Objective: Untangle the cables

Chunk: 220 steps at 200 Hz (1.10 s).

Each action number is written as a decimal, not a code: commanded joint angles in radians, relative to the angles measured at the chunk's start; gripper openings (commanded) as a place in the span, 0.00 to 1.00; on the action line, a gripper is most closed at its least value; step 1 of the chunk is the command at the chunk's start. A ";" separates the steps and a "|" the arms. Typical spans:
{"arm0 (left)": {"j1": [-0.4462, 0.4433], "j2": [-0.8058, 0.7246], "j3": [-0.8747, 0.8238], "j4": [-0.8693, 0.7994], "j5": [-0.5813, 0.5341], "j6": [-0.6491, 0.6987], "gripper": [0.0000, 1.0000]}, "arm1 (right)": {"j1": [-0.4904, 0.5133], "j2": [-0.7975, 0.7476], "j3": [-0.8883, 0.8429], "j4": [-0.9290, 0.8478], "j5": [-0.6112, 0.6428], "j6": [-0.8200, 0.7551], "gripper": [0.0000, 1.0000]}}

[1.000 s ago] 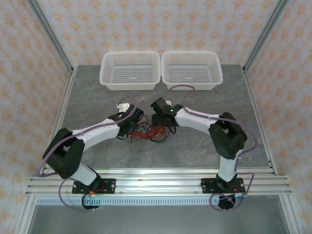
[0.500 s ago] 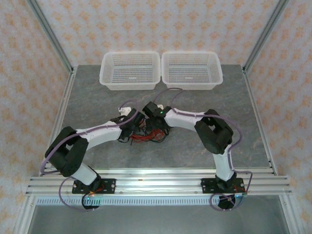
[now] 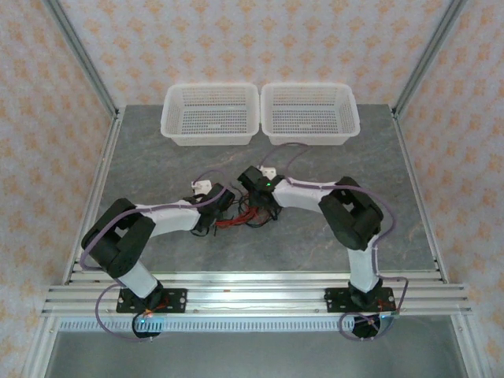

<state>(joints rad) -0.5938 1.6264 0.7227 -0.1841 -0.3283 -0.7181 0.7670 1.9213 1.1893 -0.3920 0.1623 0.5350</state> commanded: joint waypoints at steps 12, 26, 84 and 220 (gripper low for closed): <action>0.019 0.111 -0.035 -0.015 0.030 -0.029 0.00 | -0.098 -0.113 -0.150 -0.038 0.120 0.073 0.68; 0.024 0.118 -0.021 -0.025 0.032 -0.035 0.00 | -0.124 -0.160 -0.206 -0.027 0.123 0.086 0.69; 0.041 0.096 -0.030 -0.021 0.040 -0.050 0.00 | -0.182 -0.293 -0.388 -0.008 0.121 0.121 0.69; 0.042 -0.134 0.185 -0.065 0.151 0.060 0.32 | -0.290 -0.566 -0.396 -0.070 0.095 0.053 0.82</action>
<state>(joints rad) -0.5545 1.5734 0.8242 -0.2199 -0.2245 -0.7017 0.4805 1.3907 0.7403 -0.4194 0.2432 0.6220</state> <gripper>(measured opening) 0.259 0.799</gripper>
